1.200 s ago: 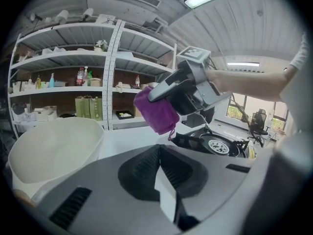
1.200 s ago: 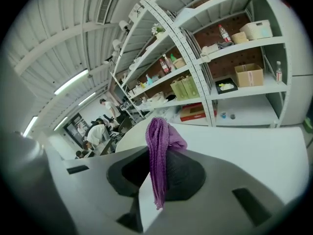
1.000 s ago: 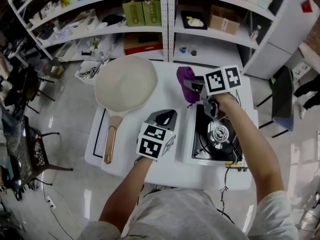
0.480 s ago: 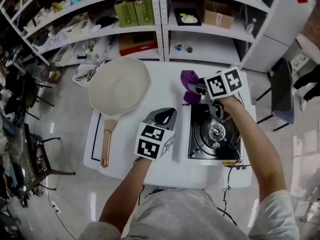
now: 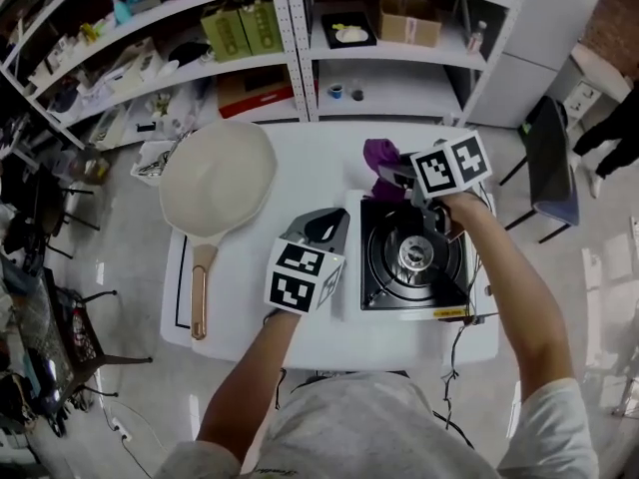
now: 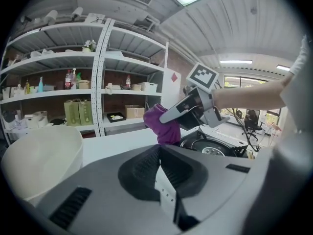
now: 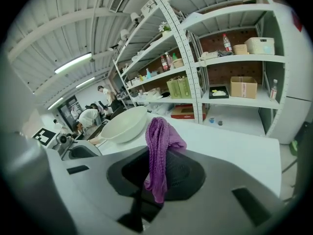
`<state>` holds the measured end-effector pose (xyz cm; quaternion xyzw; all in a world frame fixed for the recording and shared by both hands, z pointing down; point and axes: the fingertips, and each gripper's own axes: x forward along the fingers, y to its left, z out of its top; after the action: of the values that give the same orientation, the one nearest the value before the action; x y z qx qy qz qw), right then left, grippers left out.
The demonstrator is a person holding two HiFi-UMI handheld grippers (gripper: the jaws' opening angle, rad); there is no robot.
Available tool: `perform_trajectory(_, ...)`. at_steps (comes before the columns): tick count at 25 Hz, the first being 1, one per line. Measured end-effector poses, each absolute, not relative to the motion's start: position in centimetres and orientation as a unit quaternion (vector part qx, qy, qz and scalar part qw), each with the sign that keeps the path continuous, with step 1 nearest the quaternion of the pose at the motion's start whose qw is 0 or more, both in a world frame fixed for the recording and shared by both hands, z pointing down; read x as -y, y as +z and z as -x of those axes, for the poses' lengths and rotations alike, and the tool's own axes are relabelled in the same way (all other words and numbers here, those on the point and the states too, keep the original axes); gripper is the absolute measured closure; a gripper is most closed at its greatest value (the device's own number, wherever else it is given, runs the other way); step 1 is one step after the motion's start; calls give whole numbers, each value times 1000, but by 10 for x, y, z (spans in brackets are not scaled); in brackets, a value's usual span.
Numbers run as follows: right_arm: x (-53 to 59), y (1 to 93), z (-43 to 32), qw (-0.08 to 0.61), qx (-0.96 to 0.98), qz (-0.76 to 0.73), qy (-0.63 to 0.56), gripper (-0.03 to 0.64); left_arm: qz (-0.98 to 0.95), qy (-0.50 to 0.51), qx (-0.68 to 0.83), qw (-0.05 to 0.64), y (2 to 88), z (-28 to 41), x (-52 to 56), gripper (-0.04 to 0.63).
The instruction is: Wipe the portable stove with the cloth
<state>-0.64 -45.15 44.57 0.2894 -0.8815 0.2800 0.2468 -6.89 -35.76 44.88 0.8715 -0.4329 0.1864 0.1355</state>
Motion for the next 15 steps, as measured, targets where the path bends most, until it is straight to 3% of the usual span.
perform_trajectory(15, 446, 444, -73, 226, 863, -345, 292, 554, -885, 187, 405, 131, 448, 24, 361, 592)
